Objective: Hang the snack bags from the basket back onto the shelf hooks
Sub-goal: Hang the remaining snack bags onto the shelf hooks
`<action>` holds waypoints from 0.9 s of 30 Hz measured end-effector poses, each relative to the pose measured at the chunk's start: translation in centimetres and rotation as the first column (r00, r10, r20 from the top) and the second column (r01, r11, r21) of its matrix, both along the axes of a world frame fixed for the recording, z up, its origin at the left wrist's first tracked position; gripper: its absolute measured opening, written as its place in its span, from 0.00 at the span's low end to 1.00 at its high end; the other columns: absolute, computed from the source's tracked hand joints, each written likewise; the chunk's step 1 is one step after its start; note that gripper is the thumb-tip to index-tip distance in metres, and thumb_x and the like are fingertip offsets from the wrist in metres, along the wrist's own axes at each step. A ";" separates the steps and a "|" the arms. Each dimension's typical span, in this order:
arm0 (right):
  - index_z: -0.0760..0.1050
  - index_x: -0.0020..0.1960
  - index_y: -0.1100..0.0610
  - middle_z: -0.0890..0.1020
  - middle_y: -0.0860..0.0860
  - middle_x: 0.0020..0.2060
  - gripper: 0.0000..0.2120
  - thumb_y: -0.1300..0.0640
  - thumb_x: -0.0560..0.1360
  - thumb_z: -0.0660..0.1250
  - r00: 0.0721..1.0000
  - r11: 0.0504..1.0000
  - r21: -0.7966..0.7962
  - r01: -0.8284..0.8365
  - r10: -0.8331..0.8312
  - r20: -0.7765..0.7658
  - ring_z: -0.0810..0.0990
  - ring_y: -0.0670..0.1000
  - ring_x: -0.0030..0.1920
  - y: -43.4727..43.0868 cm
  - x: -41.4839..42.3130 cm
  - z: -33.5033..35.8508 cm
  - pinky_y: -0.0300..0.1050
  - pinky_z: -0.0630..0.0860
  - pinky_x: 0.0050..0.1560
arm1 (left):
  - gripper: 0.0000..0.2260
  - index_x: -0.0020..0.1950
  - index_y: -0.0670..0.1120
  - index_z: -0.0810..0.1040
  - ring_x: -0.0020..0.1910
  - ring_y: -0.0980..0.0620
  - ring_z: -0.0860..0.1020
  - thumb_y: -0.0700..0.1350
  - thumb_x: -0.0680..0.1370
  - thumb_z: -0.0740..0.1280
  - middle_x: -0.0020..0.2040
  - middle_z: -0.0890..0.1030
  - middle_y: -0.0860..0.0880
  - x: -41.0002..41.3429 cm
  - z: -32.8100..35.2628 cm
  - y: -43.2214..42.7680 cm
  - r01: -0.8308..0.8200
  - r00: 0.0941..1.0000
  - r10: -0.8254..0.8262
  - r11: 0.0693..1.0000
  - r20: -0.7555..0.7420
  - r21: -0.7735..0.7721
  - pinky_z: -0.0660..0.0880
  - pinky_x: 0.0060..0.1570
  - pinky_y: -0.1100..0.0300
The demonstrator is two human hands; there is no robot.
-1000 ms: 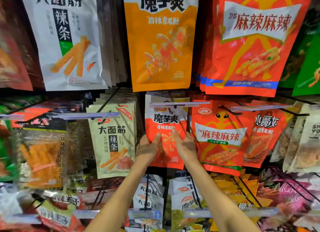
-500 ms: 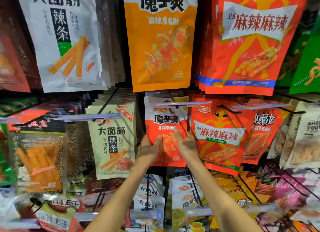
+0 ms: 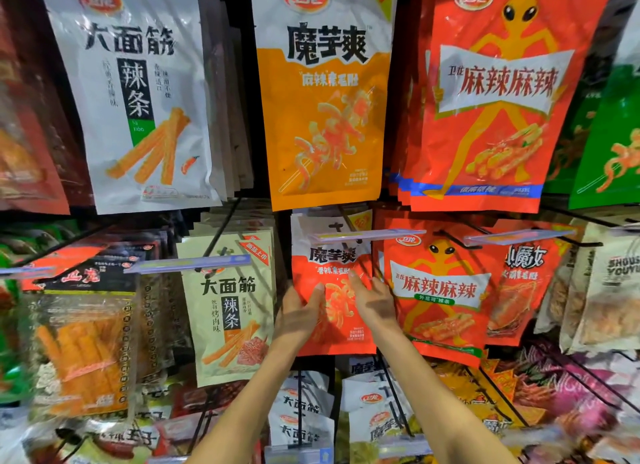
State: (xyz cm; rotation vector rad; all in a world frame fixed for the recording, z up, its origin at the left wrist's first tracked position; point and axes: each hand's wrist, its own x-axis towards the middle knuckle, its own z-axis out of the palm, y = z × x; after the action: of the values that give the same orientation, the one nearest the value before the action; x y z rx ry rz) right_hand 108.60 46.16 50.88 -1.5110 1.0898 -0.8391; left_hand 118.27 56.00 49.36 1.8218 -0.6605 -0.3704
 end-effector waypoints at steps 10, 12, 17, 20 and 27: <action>0.57 0.79 0.60 0.60 0.54 0.78 0.42 0.32 0.76 0.58 0.986 0.986 -0.078 -0.148 0.141 -0.086 0.60 0.55 0.77 0.6 -1.4 -1.2 0.48 0.59 0.74 | 0.37 0.81 0.52 0.46 0.77 0.43 0.61 0.66 0.79 0.58 0.80 0.59 0.46 -0.4 0.0 1.2 0.005 1.000 -0.002 0.992 -0.024 0.130 0.60 0.73 0.51; 0.57 0.79 0.59 0.61 0.54 0.77 0.42 0.32 0.76 0.59 0.987 0.984 -0.094 -0.152 0.146 -0.066 0.61 0.54 0.77 0.8 -2.0 -1.3 0.47 0.60 0.74 | 0.38 0.81 0.53 0.46 0.76 0.43 0.63 0.66 0.78 0.58 0.79 0.61 0.45 -0.6 -0.2 1.5 0.009 1.000 -0.006 0.994 -0.028 0.113 0.62 0.73 0.50; 0.58 0.78 0.58 0.66 0.53 0.75 0.41 0.32 0.76 0.59 0.983 0.977 -0.129 -0.170 0.160 -0.088 0.65 0.54 0.75 1.8 -3.6 -1.1 0.44 0.63 0.68 | 0.33 0.80 0.51 0.52 0.70 0.45 0.71 0.59 0.80 0.62 0.74 0.71 0.47 -1.7 -0.1 2.6 0.036 0.999 -0.036 0.999 0.018 0.001 0.68 0.66 0.55; 0.63 0.75 0.59 0.74 0.52 0.69 0.34 0.38 0.78 0.63 0.974 0.972 -0.154 -0.178 0.152 -0.167 0.75 0.51 0.64 2.7 -4.9 -0.5 0.41 0.69 0.59 | 0.33 0.81 0.49 0.52 0.72 0.48 0.69 0.52 0.81 0.65 0.74 0.69 0.48 -2.5 0.1 3.7 0.058 0.997 -0.053 0.995 0.056 -0.084 0.64 0.66 0.59; 0.70 0.69 0.57 0.76 0.46 0.56 0.20 0.51 0.81 0.64 0.898 0.902 -0.205 -0.380 0.307 -0.315 0.73 0.44 0.57 5.2 -8.5 1.0 0.38 0.67 0.55 | 0.28 0.78 0.46 0.60 0.73 0.51 0.66 0.50 0.80 0.66 0.73 0.68 0.50 -3.3 0.1 6.4 0.198 0.898 -0.182 0.980 0.401 0.001 0.64 0.70 0.56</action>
State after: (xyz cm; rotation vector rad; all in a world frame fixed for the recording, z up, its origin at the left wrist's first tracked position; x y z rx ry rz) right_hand 100.06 51.35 51.86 -2.0238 0.8857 -0.5453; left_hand 114.98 62.37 49.50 1.8144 -1.1288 -0.1062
